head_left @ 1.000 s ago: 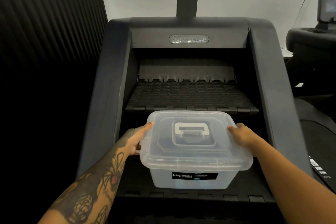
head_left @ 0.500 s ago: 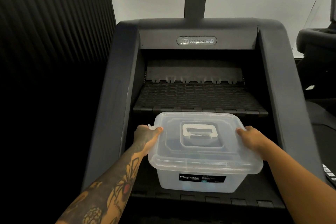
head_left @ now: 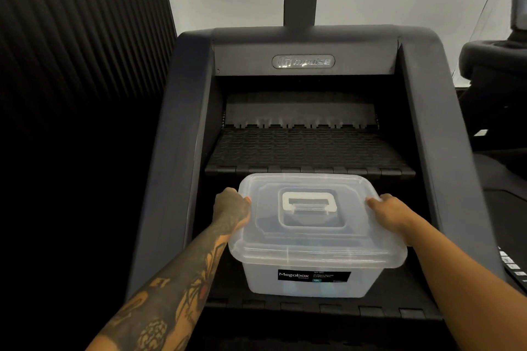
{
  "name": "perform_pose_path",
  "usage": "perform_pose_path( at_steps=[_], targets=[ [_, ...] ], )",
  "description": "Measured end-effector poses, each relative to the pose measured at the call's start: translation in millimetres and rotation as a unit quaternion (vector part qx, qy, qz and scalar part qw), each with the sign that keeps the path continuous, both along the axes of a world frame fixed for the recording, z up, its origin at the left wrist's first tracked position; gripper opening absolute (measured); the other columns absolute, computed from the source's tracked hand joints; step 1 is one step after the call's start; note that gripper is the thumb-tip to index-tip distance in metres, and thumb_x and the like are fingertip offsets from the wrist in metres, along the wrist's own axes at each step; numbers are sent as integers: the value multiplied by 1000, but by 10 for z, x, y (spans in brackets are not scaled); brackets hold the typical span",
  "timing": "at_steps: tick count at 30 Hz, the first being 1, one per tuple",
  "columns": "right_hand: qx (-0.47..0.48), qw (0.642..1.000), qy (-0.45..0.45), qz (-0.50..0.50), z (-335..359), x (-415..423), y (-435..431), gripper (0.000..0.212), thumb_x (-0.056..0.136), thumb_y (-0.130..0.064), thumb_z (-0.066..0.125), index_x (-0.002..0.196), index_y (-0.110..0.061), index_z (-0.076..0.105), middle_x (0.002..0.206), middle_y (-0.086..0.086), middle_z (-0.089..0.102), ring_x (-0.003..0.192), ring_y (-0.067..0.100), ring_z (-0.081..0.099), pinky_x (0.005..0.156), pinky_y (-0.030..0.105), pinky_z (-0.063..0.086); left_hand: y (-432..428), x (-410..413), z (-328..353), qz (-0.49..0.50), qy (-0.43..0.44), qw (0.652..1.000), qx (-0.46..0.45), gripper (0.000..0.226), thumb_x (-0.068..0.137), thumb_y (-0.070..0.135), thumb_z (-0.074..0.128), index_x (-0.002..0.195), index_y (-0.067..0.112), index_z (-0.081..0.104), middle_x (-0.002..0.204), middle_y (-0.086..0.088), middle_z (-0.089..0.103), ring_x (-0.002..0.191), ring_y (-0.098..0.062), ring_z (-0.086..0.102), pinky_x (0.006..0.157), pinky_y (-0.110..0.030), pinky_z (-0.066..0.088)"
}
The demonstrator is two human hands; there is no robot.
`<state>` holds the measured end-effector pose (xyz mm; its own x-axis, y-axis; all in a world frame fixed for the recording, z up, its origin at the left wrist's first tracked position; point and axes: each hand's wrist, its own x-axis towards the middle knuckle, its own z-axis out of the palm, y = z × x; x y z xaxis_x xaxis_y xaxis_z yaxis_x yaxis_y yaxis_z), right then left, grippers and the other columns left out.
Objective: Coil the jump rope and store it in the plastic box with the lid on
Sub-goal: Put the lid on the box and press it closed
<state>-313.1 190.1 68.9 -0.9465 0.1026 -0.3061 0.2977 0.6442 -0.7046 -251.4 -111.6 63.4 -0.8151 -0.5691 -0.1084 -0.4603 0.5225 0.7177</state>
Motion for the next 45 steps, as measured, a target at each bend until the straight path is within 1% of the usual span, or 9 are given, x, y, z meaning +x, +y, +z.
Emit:
perform_pose_path(
  at_steps=[3, 5, 7, 14, 26, 30, 34, 43, 45],
  targets=[
    [-3, 1000, -2, -1, 9, 18, 3, 51, 100, -37, 45, 141, -7, 39, 126, 21, 55, 104, 37, 57, 93, 51, 46, 51, 39, -46, -39, -22, 998, -49, 42, 97, 26, 46, 134, 8, 46, 129, -16, 56, 115, -31, 56, 93, -45, 49],
    [-2, 1000, -2, -1, 20, 28, -1, 52, 100, -37, 45, 142, -7, 38, 128, 20, 54, 101, 35, 56, 94, 50, 46, 100, 69, -103, -130, -32, 980, -148, 61, 98, 42, 35, 151, 19, 17, 159, -13, 17, 146, -33, 12, 114, -57, 8],
    [-7, 1000, -4, -3, 31, 38, -1, 54, 99, -38, 46, 143, -7, 37, 130, 19, 54, 102, 33, 55, 94, 49, 46, 142, 74, -123, -219, -35, 948, -226, 69, 94, 60, 23, 152, 29, 6, 162, -8, -1, 147, -30, -9, 114, -55, -7],
    [-174, 977, -104, -69, -26, 107, 113, 56, 87, -54, 58, 123, -12, 56, 106, 14, 67, 93, 34, 67, 87, 50, 54, 161, 79, -122, -292, -83, 902, -308, 77, 86, 74, 19, 151, 36, 6, 162, -5, -1, 147, -29, -13, 115, -51, -8],
    [70, 991, 68, -94, -12, 24, -38, 38, 89, -42, 64, 84, -5, 54, 81, 8, 61, 69, 23, 59, 59, 34, 48, 185, 86, -149, -292, -80, 897, -322, 75, 86, 74, 16, 151, 38, 4, 162, -6, -4, 146, -29, -14, 117, -51, -5],
    [120, 986, 42, -105, 14, 11, -146, 47, 93, -43, 55, 118, -3, 52, 107, 14, 63, 80, 27, 60, 57, 34, 43, 201, 78, -144, -292, -81, 898, -321, 75, 86, 73, 16, 151, 38, 4, 162, -6, -4, 146, -29, -14, 117, -51, -5],
    [158, 980, 46, -112, 18, -8, -189, 42, 95, -38, 53, 120, -4, 49, 93, 11, 60, 68, 22, 54, 50, 31, 39, 203, 71, -154, -289, -78, 899, -320, 73, 88, 71, 18, 151, 37, 4, 162, -6, -3, 146, -29, -14, 117, -52, -5],
    [196, 973, 105, -54, -22, -5, -223, 33, 96, -18, 51, 125, -6, 39, 96, 12, 56, 82, 26, 57, 61, 35, 46, 202, 88, -145, -293, -79, 899, -315, 72, 89, 69, 19, 151, 36, 3, 162, -6, -5, 146, -29, -16, 117, -52, -6],
    [192, 975, 113, 3, -40, -14, -216, 40, 99, -25, 40, 134, -6, 37, 123, 17, 55, 111, 35, 54, 90, 47, 48, 202, 98, -141, -294, -80, 898, -317, 73, 89, 69, 19, 151, 36, 3, 162, -6, -6, 146, -29, -16, 117, -52, -7]
  ],
)
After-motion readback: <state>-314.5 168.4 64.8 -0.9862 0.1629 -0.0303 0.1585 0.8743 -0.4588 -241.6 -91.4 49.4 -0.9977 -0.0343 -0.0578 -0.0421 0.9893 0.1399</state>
